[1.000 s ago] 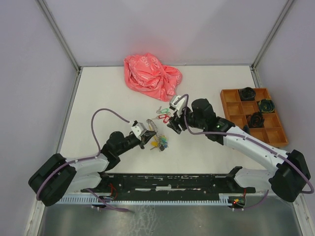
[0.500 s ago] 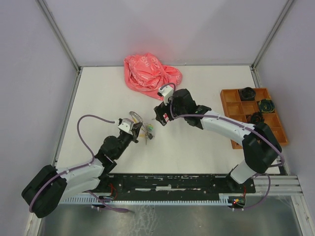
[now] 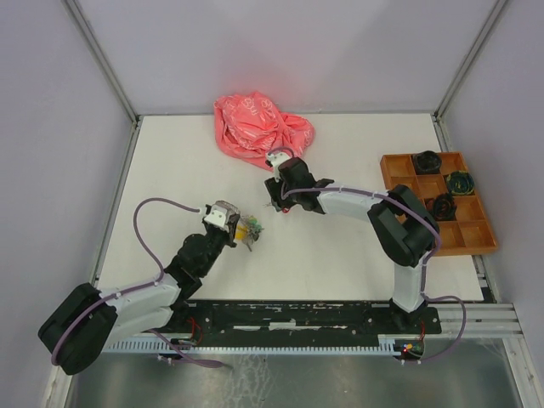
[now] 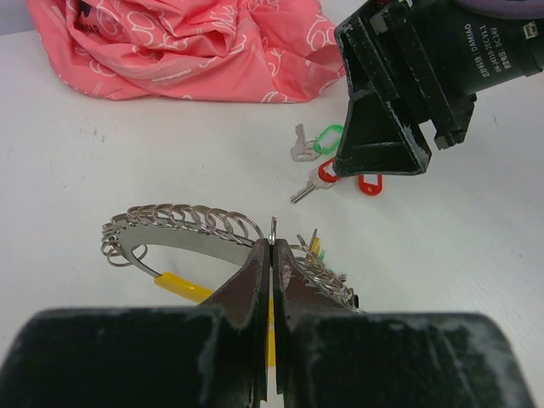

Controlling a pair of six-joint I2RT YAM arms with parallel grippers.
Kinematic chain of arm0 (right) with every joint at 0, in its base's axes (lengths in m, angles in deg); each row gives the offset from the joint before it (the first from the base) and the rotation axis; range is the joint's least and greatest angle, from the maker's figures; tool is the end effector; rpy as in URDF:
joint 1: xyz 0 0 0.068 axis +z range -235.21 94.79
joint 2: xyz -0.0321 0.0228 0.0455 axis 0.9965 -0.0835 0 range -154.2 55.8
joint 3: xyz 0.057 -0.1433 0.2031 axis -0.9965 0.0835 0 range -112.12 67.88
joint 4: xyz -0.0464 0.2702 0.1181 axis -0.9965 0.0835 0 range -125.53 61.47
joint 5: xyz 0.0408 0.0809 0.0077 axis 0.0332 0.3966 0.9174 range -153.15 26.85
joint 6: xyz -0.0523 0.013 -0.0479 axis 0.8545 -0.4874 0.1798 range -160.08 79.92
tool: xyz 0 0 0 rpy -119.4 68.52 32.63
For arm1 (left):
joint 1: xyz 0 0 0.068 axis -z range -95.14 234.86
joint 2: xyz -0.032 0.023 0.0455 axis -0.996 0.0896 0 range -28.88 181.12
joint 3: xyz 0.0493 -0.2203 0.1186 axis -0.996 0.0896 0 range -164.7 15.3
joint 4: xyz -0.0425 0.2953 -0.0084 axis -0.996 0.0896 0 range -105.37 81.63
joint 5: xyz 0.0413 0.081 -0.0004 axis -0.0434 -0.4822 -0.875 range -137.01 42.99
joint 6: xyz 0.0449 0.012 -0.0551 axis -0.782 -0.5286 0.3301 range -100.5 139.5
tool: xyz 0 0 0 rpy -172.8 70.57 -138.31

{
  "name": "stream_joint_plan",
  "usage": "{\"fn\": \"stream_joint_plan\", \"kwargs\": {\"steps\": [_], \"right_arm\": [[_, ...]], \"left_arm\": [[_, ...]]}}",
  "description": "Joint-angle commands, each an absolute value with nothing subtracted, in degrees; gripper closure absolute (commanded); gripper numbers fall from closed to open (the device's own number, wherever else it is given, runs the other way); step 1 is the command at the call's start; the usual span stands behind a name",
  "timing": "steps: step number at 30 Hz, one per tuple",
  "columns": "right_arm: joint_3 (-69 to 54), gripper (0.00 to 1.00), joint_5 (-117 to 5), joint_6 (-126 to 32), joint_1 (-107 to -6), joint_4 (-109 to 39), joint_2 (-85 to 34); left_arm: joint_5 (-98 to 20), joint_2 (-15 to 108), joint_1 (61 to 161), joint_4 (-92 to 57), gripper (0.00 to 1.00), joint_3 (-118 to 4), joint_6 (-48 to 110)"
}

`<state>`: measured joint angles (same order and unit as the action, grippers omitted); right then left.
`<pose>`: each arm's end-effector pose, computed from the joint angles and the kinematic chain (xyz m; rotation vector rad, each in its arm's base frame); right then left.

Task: Put the keys on the keyring

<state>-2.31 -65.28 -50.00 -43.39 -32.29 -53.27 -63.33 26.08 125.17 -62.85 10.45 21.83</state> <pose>0.3430 0.3039 0.1242 -0.6250 2.2569 0.4144 0.1927 -0.1415 0.1290 0.3157 1.5948 -0.3441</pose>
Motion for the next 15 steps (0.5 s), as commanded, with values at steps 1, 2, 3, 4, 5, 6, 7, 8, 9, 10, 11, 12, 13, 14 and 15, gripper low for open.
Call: {"fn": "stream_joint_plan", "kwargs": {"steps": [1, 2, 3, 4, 5, 6, 7, 8, 9, 10, 11, 12, 13, 14, 15], "right_arm": [[-6.3, 0.45, -67.9, -53.8, -43.6, -36.3, -55.8], [-6.6, 0.48, -68.0, -54.1, -43.6, -36.4, -56.5], [-6.9, 0.50, -68.0, -54.3, -43.6, -36.5, -57.1], [-7.1, 0.51, -68.0, -54.5, -43.6, -36.6, -57.7], [-7.2, 0.52, -68.0, -54.7, -43.6, -36.7, -58.3], [-7.4, 0.53, -68.0, -54.8, -43.6, -36.9, -58.7], [-7.4, 0.54, -68.2, -54.9, -43.6, -37.0, -59.2], [-7.4, 0.56, -68.4, -55.0, -43.6, -37.2, -59.6], [-7.5, 0.58, -68.4, -55.0, -43.6, -37.5, -60.1], [-7.5, 0.60, -68.4, -55.0, -43.6, -37.6, -60.5], [-7.7, 0.60, -68.4, -55.1, -43.6, -37.5, -60.9], [-7.8, 0.62, -68.2, -55.1, -43.6, -37.3, -61.1], [-7.8, 0.65, -68.0, -55.2, -43.6, -37.2, -61.2], [-7.6, 0.65, -68.0, -55.2, -43.6, -37.2, -61.3], [-7.4, 0.66, -68.0, -55.2, -43.6, -37.1, -61.2]], "left_arm": [[-64.2, 27.0, 125.2, -65.2, 0.97, 8.2, 23.5], [-63.9, 27.3, 125.2, -65.2, 0.97, 8.0, 23.4], [-63.4, 27.5, 125.2, -65.1, 0.97, 7.9, 23.4], [-63.1, 27.7, 125.1, -65.0, 0.97, 7.8, 23.4], [-63.0, 27.9, 125.2, -64.9, 0.97, 7.6, 23.3], [-62.9, 28.1, 125.2, -64.6, 0.97, 7.4, 23.3], [-62.9, 28.2, 125.2, -64.4, 0.97, 7.3, 23.2], [-62.8, 28.4, 125.2, -64.2, 0.97, 7.2, 23.2], [-62.6, 28.5, 125.2, -64.1, 0.97, 7.0, 23.2], [-62.5, 28.7, 125.2, -63.9, 0.97, 6.9, 23.2], [-62.5, 28.8, 125.2, -63.8, 0.97, 6.8, 23.2], [-62.5, 28.8, 125.2, -63.7, 0.97, 6.7, 23.1], [-62.4, 28.9, 125.2, -63.7, 0.97, 6.7, 23.1], [-62.4, 29.0, 125.2, -63.7, 0.97, 6.7, 23.1], [-62.3, 29.0, 125.2, -63.6, 0.97, 6.6, 23.1]]}}
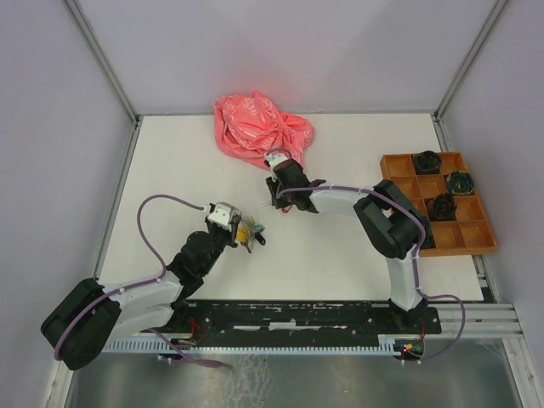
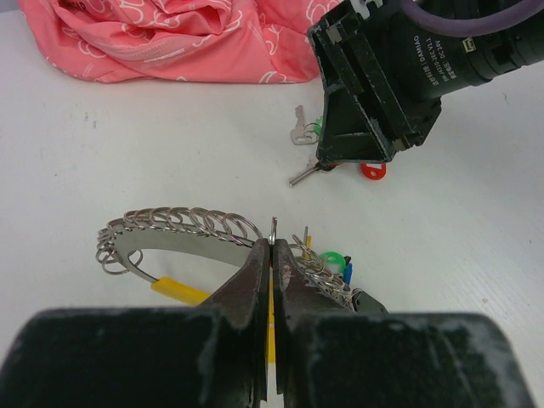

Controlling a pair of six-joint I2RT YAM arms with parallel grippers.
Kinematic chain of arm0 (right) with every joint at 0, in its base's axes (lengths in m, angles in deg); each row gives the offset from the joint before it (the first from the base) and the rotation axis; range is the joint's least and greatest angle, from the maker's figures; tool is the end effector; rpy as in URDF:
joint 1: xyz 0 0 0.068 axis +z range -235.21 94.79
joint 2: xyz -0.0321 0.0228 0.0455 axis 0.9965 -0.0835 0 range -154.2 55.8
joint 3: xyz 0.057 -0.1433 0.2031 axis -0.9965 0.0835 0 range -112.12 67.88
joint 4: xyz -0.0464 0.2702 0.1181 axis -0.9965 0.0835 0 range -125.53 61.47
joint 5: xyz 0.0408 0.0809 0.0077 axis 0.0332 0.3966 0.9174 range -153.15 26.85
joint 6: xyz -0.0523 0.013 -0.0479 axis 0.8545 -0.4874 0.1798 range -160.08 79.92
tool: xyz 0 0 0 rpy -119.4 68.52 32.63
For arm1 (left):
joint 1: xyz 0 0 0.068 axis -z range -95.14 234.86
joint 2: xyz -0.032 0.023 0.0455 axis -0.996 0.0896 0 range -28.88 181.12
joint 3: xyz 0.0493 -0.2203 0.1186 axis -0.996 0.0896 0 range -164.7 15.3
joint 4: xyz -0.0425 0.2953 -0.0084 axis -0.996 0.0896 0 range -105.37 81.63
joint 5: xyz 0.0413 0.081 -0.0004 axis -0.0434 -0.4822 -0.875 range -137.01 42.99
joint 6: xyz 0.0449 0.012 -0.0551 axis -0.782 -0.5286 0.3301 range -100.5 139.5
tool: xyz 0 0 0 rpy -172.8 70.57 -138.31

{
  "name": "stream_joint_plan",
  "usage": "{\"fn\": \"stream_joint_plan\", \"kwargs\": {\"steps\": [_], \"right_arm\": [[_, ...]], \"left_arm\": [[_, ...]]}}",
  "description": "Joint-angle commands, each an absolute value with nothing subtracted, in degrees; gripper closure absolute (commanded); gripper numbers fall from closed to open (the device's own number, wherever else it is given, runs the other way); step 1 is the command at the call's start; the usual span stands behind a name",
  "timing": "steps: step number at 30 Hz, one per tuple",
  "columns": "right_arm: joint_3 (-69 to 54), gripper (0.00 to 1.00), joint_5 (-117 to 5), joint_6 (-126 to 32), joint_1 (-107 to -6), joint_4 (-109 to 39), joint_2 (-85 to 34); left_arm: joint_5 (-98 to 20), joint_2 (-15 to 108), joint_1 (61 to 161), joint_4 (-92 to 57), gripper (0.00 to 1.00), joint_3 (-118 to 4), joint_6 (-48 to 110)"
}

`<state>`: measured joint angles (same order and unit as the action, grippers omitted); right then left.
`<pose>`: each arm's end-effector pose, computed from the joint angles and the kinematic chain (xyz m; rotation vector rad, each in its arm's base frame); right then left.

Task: Put the keys on the keyring

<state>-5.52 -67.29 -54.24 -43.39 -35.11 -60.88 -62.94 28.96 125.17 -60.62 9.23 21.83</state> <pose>0.3567 0.3134 0.0895 -0.5301 2.3061 0.3992 0.1958 -0.1446 0.1204 0.3480 1.6544 -0.3255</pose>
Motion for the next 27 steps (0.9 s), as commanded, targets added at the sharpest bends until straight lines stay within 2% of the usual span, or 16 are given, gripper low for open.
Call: {"fn": "stream_joint_plan", "kwargs": {"steps": [1, 3, 6, 11, 27], "right_arm": [[-7.1, 0.66, -68.0, -55.2, -43.6, -37.1, -61.1], [-6.5, 0.68, -67.7, -55.0, -43.6, -37.2, -60.7], [-6.2, 0.83, -66.9, -54.2, -43.6, -36.6, -59.6], [-6.5, 0.99, -65.7, -52.0, -43.6, -33.6, -55.5], [-1.9, 0.99, -70.0, -49.5, -43.4, -4.6, -33.8]], "left_arm": [[-62.2, 29.0, 125.1, -63.6, 0.97, 6.6, 23.1], [-61.9, 29.0, 125.2, -63.6, 0.97, 6.5, 23.0], [-61.3, 29.0, 125.2, -63.6, 0.97, 6.5, 22.9], [-60.1, 29.0, 125.1, -63.8, 0.97, 6.5, 22.6], [-52.8, 29.9, 125.2, -64.2, 0.97, 5.6, 21.4]]}}
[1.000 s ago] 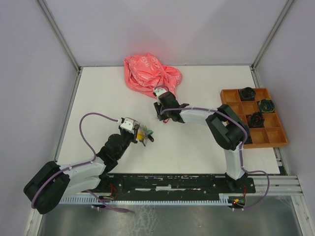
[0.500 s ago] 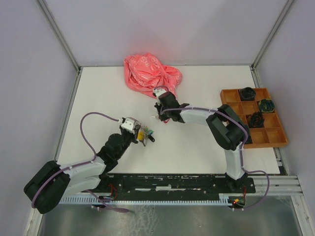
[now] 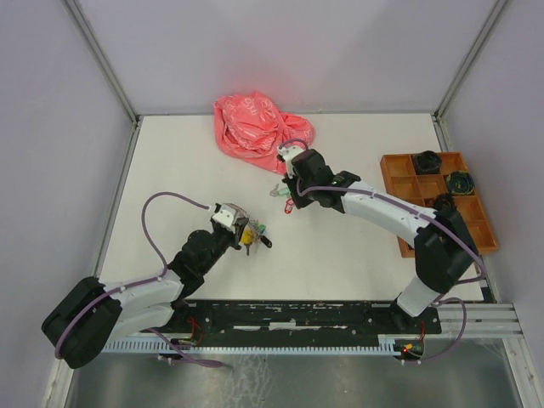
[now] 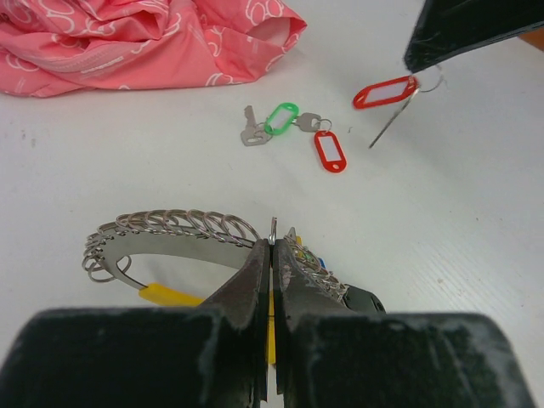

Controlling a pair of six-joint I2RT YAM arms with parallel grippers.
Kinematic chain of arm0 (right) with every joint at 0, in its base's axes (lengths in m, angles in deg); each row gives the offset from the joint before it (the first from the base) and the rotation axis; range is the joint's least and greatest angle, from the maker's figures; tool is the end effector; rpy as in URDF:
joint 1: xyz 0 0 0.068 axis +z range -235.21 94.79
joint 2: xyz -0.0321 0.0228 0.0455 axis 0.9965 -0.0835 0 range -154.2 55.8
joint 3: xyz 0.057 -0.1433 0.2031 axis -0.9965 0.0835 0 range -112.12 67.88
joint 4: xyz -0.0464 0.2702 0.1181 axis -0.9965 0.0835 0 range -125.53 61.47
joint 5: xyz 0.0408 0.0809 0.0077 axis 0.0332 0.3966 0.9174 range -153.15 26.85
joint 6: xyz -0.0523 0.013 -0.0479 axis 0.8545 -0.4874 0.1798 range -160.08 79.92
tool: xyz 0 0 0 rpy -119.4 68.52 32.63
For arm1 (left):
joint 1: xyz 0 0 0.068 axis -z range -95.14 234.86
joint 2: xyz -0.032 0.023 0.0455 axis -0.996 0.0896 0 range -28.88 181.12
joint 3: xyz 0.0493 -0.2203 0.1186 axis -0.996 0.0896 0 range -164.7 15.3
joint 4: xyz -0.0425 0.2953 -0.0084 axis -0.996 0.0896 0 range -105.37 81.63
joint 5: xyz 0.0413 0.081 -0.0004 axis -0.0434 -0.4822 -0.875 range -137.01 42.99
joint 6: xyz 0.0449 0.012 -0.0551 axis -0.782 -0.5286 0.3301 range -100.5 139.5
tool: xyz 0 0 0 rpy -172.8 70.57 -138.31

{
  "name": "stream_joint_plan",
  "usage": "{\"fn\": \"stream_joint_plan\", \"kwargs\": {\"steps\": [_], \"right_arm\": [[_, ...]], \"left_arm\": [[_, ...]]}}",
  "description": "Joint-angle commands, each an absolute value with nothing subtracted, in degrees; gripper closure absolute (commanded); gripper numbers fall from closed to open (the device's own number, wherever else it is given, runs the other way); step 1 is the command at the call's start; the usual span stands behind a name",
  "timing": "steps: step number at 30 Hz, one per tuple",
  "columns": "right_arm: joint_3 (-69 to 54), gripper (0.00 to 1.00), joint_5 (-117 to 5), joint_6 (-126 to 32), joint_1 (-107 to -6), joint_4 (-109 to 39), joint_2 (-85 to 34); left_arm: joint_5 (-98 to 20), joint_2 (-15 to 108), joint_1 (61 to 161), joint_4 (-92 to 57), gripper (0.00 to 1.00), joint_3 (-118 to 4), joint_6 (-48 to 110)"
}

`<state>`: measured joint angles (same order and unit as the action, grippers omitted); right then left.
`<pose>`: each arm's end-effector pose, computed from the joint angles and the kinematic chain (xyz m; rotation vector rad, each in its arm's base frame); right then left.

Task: Put the keys on the keyring

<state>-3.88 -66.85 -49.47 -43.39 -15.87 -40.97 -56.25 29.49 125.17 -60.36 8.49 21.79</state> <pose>0.3207 0.2818 0.1976 -0.6331 2.2917 0.3597 0.1945 -0.1525 0.1221 0.4374 1.6445 -0.4218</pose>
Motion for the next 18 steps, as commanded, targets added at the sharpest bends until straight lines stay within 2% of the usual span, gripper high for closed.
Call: {"fn": "stream_joint_plan", "kwargs": {"steps": [1, 11, 18], "right_arm": [[-1.5, 0.99, -70.6, -50.0, -43.4, -2.0, -32.2], [6.4, 0.99, -71.9, -55.2, -43.3, 16.5, -21.6], [8.3, 0.99, -75.5, -55.5, -43.4, 16.1, -27.0]], "left_arm": [[-52.1, 30.0, 125.2, -64.3, 0.97, 5.5, 21.3], [-47.8, 30.9, 125.2, -64.9, 0.97, 4.9, 20.9], [-47.5, 31.0, 125.1, -64.6, 0.97, 4.7, 20.8]]}}
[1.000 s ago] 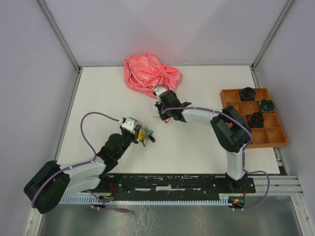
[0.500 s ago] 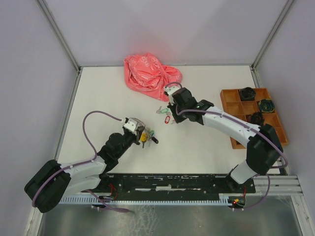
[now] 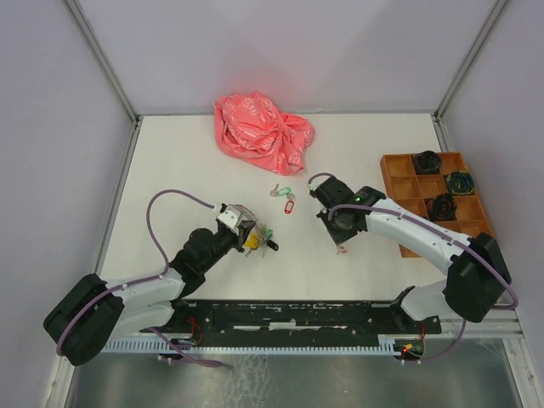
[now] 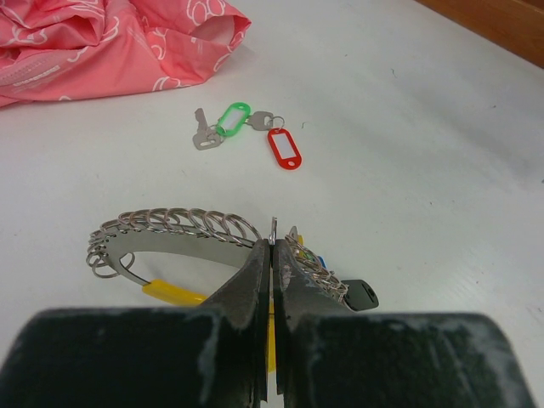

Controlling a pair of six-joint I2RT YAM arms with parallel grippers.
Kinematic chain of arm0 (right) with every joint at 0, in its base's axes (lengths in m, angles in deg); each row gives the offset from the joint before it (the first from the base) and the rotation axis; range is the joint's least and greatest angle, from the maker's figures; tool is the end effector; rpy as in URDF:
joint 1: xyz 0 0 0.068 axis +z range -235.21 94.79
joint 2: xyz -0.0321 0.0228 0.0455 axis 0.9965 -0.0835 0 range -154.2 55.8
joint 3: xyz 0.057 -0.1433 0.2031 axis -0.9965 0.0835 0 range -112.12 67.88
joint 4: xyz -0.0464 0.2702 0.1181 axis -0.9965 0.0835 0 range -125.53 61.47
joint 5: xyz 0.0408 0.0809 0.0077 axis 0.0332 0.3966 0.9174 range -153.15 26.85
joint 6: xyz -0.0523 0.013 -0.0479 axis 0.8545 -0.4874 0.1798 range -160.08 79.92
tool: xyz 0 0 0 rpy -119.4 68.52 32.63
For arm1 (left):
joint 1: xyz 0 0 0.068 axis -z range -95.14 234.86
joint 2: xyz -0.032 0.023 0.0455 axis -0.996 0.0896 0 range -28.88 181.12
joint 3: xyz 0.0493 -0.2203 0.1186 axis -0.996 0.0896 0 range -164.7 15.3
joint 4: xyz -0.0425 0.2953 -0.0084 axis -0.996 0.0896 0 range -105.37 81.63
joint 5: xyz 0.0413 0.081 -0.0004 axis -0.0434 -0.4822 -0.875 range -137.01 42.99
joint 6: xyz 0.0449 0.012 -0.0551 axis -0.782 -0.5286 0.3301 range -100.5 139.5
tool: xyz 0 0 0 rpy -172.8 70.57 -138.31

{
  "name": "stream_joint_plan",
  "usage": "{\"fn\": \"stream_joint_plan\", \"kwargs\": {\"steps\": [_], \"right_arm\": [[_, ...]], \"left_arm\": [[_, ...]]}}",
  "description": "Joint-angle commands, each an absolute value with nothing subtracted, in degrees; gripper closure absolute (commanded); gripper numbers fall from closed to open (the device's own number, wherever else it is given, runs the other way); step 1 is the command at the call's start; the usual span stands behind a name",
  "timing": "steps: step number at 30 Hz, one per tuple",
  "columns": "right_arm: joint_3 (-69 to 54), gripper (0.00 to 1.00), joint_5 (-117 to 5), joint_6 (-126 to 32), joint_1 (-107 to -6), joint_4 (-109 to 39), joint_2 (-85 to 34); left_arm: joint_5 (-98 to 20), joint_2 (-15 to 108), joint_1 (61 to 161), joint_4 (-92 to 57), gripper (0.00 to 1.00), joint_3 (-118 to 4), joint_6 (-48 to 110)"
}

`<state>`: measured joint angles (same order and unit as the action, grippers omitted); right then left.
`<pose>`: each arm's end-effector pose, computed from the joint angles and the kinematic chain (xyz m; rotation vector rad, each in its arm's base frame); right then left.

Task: Put the keys on the keyring

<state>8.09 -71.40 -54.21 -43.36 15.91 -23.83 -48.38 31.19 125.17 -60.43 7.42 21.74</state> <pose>0.2338 0.1979 0.1890 -0.6354 2.7130 0.0380 0.1929 -0.1618 0.1220 0.5451 1.6355 -0.5329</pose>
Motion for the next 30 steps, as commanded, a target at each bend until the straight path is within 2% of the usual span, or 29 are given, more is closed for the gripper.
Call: {"fn": "stream_joint_plan", "kwargs": {"steps": [1, 13, 19, 25, 30], "right_arm": [[8.2, 0.99, -76.5, -55.9, -43.4, 15.3, -28.3], [9.9, 0.99, -78.3, -56.0, -42.7, -4.3, -39.1], [9.6, 0.99, -79.2, -57.7, -42.5, -6.0, -41.0], [9.9, 0.99, -85.6, -61.6, -42.4, -4.7, -38.0], [8.4, 1.00, -97.4, -63.1, -42.9, -2.4, -34.5]], "left_arm": [[-47.5, 31.2, 125.1, -64.5, 0.97, 4.7, 20.8], [-47.2, 32.3, 125.2, -64.0, 0.97, 4.0, 20.6], [-47.2, 32.4, 125.2, -63.9, 0.97, 4.0, 20.6], [-47.3, 32.1, 125.1, -63.7, 0.97, 3.9, 20.8], [-47.4, 31.8, 125.2, -63.7, 0.97, 4.0, 20.9]]}}
